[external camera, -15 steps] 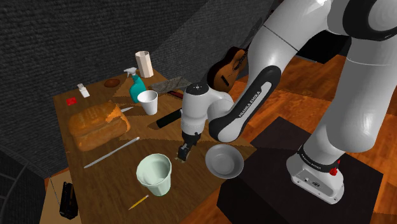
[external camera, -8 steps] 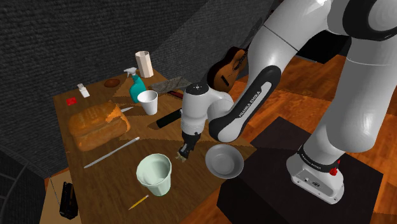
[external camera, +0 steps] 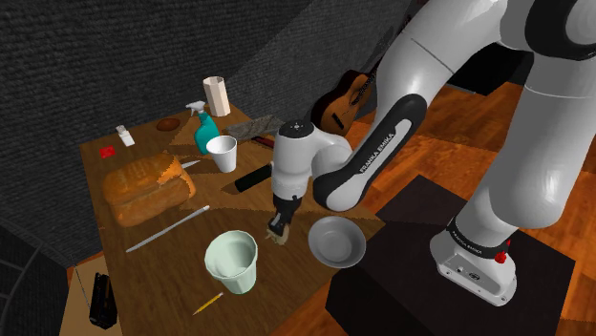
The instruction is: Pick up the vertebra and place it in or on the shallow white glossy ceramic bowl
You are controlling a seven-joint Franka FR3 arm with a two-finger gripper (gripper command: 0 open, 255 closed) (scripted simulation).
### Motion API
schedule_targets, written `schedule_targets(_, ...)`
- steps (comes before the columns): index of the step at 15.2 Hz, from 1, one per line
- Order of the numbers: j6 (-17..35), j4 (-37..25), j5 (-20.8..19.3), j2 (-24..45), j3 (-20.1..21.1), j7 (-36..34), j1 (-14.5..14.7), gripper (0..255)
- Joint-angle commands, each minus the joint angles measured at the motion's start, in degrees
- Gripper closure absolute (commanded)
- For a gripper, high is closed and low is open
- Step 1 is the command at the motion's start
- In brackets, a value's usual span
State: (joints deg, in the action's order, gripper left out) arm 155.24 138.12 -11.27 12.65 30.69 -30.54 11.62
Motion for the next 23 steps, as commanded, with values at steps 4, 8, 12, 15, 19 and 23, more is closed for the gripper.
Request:
schedule_targets(4,-3.50,-0.25,4.60,-3.84,2.23,3.25,-1.59,255)
schedule_targets(8,-6.44,-0.64,8.10,-6.95,3.37,5.68,-2.36,255)
schedule_targets(12,-9.52,-1.29,11.17,-9.91,3.98,7.81,-2.75,255)
schedule_targets(15,-11.90,-1.93,13.14,-12.01,4.14,9.17,-2.85,255)
schedule_targets(19,-15.13,-2.97,15.32,-14.60,4.08,10.67,-2.85,255)
schedule_targets(23,-16.12,3.65,22.51,-23.22,3.33,15.45,-1.56,255)
